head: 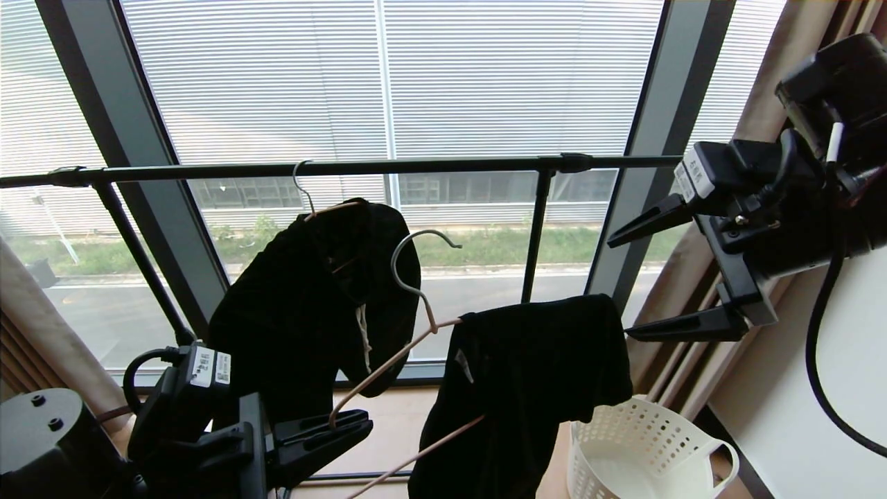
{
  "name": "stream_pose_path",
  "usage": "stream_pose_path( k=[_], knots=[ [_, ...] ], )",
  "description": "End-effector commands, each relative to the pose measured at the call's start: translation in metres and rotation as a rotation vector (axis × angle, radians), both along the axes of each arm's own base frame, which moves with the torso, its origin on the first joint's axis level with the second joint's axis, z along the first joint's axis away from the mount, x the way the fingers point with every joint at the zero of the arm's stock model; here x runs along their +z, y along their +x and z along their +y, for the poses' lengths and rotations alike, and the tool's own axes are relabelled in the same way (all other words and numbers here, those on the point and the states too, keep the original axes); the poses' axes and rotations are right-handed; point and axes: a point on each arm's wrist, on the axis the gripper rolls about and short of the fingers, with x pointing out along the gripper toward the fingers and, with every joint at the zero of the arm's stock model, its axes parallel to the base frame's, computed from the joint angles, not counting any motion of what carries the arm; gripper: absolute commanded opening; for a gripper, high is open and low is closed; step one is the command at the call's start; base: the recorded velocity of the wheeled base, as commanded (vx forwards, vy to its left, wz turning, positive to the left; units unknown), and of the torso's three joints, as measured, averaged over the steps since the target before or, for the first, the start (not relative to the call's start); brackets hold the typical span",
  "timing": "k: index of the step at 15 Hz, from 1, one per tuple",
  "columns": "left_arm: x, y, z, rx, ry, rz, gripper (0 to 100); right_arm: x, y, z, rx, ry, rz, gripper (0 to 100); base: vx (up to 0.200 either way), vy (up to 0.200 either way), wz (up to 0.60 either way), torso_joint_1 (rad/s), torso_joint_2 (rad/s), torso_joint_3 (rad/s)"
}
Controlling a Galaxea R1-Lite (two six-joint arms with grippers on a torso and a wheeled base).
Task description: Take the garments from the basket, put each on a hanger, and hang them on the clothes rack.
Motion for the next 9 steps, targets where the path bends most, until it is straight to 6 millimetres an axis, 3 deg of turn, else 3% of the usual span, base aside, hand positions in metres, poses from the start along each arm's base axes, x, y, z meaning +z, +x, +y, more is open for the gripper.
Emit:
stream_pose_path(
  k=[1, 3, 5, 9],
  knots=[
    [0.0, -0.001, -0.002, -0.011, 0.0, -0.003, 0, -0.015, 0.034, 0.024, 0.098, -0.077, 0.134, 100, 0.0, 0.0, 0.0, 0.0, 0.0, 0.0],
    [0.0, -0.002, -0.003, -0.022, 0.0, -0.003, 0, -0.02, 0.035, 0.033, 0.122, -0.086, 0.153, 100, 0.0, 0.0, 0.0, 0.0, 0.0, 0.0],
    [0.0, -0.004, -0.006, -0.037, 0.0, -0.001, 0, -0.033, 0.042, 0.055, 0.169, -0.099, 0.177, 100, 0.0, 0.0, 0.0, 0.0, 0.0, 0.0],
    [0.0, -0.004, -0.006, -0.039, 0.0, -0.001, 0, -0.044, 0.044, 0.069, 0.194, -0.113, 0.207, 100, 0.0, 0.0, 0.0, 0.0, 0.0, 0.0]
  ],
)
